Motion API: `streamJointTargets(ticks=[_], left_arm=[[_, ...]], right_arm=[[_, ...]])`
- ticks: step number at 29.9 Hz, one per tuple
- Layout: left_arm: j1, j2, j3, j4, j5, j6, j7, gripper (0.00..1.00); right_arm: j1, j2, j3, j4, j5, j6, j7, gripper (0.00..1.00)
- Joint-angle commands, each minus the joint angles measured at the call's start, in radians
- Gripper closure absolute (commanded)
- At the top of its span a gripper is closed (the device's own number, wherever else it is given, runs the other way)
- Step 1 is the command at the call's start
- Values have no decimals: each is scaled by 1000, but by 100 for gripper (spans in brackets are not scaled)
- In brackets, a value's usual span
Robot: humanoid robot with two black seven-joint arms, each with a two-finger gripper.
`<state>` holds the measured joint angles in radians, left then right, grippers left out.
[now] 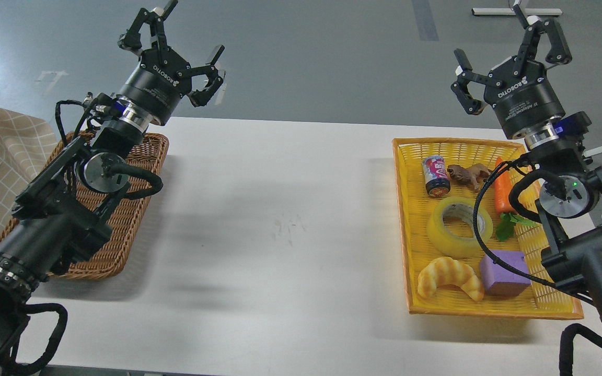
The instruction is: Place and transfer tape with both arms
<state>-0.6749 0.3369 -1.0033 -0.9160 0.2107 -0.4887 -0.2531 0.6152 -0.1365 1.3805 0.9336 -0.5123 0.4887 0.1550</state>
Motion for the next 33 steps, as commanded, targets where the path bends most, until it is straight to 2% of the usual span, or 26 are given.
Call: streamJointTargets(ticks=[1,18,33], left_arm=[[-2,1,0,0,-1,0,0,2],[-15,2,0,0,-1,0,11,2],[-21,5,2,-1,2,0,3,2]], right_arm=[[8,0,0,1,0,0,0,0],[11,0,-8,1,0,0,0,0],[11,-2,-9,20,0,0,-2,0]])
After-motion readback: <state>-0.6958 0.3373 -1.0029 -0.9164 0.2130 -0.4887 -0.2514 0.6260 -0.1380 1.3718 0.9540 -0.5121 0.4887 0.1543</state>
